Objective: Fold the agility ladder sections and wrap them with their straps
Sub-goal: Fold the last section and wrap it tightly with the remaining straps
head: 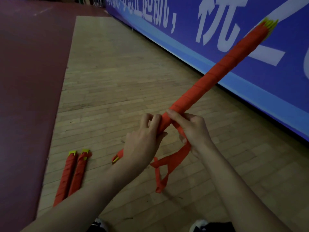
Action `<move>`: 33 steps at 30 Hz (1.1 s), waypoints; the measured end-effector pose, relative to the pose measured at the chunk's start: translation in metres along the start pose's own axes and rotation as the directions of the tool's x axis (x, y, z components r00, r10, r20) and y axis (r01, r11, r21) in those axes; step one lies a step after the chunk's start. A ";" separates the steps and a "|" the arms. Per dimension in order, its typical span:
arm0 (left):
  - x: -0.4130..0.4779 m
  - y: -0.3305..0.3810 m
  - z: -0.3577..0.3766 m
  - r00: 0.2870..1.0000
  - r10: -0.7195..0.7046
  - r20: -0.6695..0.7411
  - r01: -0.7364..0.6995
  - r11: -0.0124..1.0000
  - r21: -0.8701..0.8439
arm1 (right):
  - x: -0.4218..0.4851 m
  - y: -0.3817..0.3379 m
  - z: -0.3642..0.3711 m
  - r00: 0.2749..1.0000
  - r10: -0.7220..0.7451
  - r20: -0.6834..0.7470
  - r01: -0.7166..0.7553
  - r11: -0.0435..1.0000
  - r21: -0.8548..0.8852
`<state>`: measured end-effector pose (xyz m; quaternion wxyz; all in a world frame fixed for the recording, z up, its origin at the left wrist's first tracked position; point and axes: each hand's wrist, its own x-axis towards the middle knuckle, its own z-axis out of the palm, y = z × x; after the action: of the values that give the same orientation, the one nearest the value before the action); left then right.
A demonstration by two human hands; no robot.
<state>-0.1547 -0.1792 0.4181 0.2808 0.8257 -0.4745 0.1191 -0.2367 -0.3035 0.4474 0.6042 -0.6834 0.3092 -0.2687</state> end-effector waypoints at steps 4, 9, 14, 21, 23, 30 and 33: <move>0.007 0.001 -0.014 0.978 -0.045 0.204 0.087 0.975 -0.202 | 0.002 -0.001 -0.004 0.998 0.036 0.057 -0.044 0.986 0.159; 0.020 -0.009 -0.030 0.797 -0.031 0.604 0.540 0.485 -0.688 | -0.001 -0.004 -0.009 0.984 0.003 0.180 -0.039 0.980 0.197; 0.018 -0.032 -0.026 0.594 0.310 0.742 0.747 0.130 -0.652 | -0.003 -0.008 -0.014 0.968 -0.055 0.244 -0.023 0.951 0.308; 0.014 -0.030 -0.021 0.659 0.315 0.683 0.707 0.049 -0.706 | 0.001 -0.007 -0.026 0.944 -0.040 0.328 -0.054 0.960 0.273; 0.013 -0.029 -0.020 0.681 0.303 0.667 0.681 0.075 -0.729 | 0.002 -0.006 -0.032 0.931 -0.031 0.363 -0.059 0.970 0.234; 0.016 -0.027 -0.024 0.759 0.247 0.602 0.604 0.075 -0.793 | -0.001 -0.004 -0.041 0.931 0.028 0.364 -0.056 0.996 0.066; 0.018 -0.026 -0.025 0.798 0.182 0.575 0.564 0.114 -0.818 | -0.002 -0.006 -0.038 0.956 -0.001 0.295 0.012 0.999 -0.037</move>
<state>-0.1213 -0.1675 0.4376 0.6118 0.4860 -0.3707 -0.5021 -0.2655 -0.3265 0.4582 0.6294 -0.7284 0.2186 -0.1599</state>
